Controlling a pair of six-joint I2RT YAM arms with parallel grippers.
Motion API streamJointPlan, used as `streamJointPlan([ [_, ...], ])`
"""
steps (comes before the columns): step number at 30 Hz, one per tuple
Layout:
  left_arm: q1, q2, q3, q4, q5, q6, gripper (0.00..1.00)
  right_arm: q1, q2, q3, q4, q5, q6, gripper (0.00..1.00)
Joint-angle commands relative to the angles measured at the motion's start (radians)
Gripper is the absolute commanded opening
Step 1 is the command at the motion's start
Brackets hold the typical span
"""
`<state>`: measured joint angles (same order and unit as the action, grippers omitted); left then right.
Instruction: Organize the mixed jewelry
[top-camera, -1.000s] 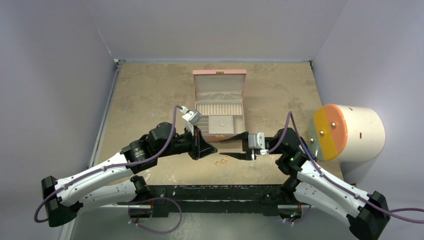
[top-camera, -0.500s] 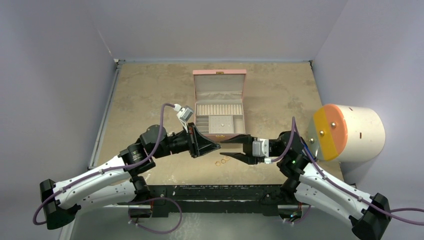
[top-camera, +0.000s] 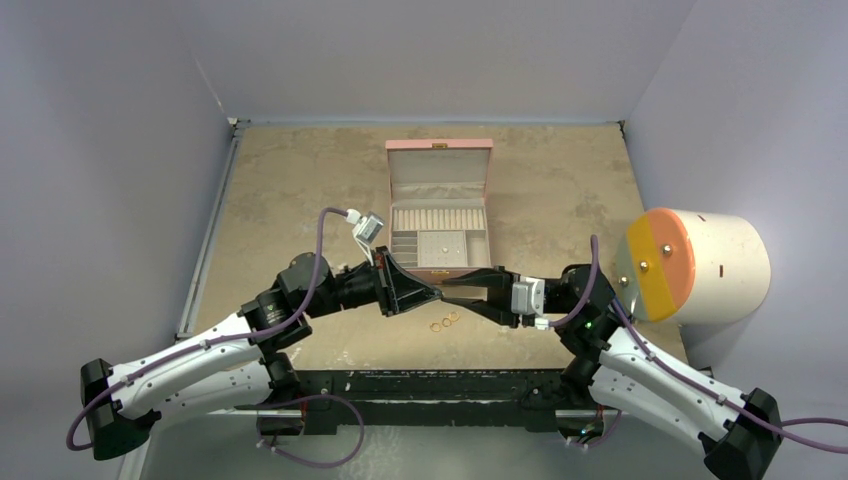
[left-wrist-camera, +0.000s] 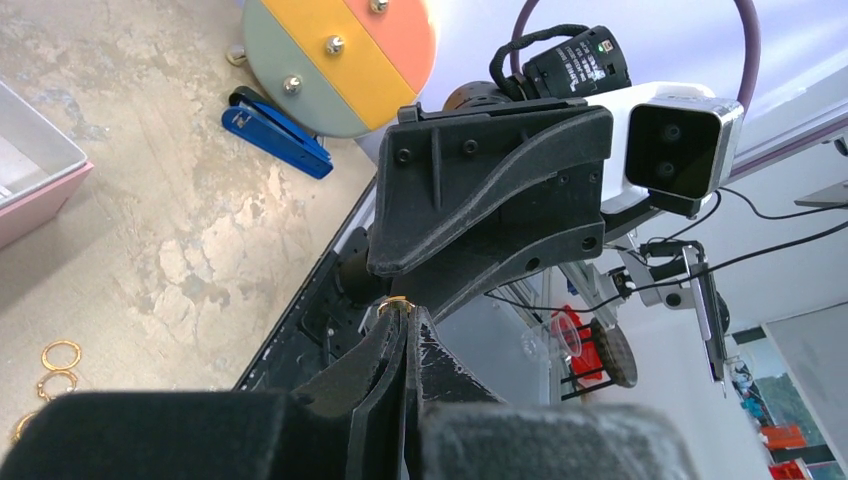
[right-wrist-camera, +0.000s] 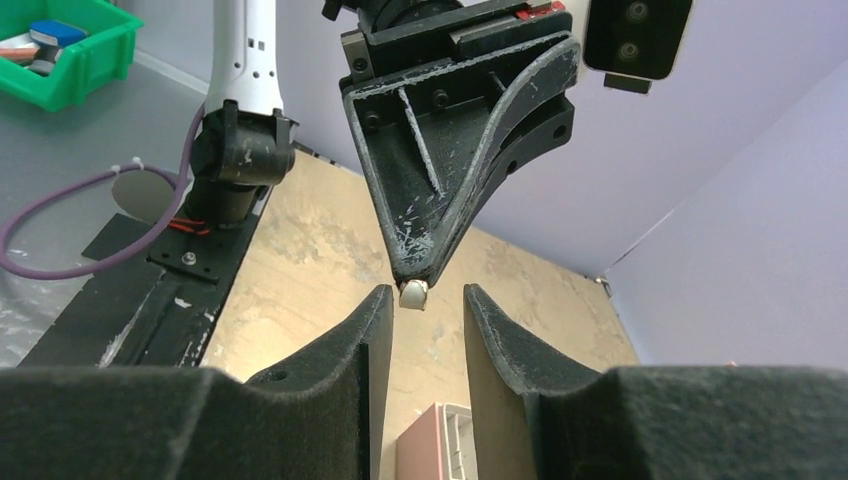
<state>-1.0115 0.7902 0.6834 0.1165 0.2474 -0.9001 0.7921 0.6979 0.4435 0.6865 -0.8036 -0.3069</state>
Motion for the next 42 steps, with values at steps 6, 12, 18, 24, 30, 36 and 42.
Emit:
streamJointPlan([
  [6, -0.006, -0.016, -0.005, 0.093, 0.021, -0.019, 0.0, 0.007, -0.012, 0.004, 0.073, -0.005, 0.02, 0.29],
  [12, -0.006, -0.02, -0.01, 0.107, 0.022, -0.028, 0.0, 0.007, -0.009, 0.008, 0.069, -0.006, 0.021, 0.21],
  [18, -0.006, -0.02, -0.014, 0.112, 0.024, -0.033, 0.0, 0.007, -0.011, 0.008, 0.07, -0.006, 0.022, 0.06],
  [24, -0.006, -0.019, -0.017, 0.112, 0.026, -0.031, 0.0, 0.007, -0.018, 0.009, 0.069, 0.001, 0.029, 0.0],
  [30, -0.006, -0.027, -0.016, 0.093, 0.01, -0.026, 0.18, 0.007, -0.021, 0.01, 0.068, 0.025, 0.041, 0.0],
  [36, -0.006, -0.078, -0.005, 0.017, -0.071, 0.001, 0.49, 0.007, -0.018, 0.056, -0.042, 0.099, 0.057, 0.0],
  [42, -0.006, -0.118, 0.041, -0.134, -0.178, 0.069, 0.59, 0.007, 0.004, 0.16, -0.255, 0.256, 0.111, 0.0],
])
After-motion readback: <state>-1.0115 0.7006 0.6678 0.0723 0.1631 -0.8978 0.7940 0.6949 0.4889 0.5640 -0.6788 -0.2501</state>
